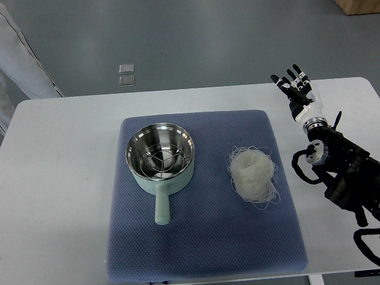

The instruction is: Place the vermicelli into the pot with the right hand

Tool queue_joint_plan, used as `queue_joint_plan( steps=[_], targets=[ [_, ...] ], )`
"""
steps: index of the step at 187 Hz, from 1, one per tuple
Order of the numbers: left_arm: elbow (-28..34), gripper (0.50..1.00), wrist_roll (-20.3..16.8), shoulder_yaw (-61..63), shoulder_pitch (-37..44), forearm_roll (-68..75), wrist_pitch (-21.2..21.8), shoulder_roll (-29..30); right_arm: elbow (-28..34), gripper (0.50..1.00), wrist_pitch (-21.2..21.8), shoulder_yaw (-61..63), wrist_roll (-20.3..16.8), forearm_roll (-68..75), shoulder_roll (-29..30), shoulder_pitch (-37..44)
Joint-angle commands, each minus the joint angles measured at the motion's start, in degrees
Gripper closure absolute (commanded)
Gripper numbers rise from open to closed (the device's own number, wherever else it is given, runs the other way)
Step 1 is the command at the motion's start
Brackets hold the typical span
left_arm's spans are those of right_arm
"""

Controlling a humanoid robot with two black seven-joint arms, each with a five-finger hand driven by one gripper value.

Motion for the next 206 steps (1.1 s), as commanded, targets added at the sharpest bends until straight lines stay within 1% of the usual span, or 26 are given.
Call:
queue_joint_plan(
  steps=[1, 206],
  targets=[
    [0.08, 0.500, 0.00, 0.03, 0.02, 0.00, 0.01, 0.00, -0.03, 0.570, 0.00, -0.01, 0.00, 0.02, 0.04, 0.00],
    [0.08, 0.500, 0.09, -0.32, -0.16, 0.00, 0.36, 0.00, 0.06, 0.570, -0.09, 0.08, -0.17, 0.02, -0.66, 0.53]
  ],
)
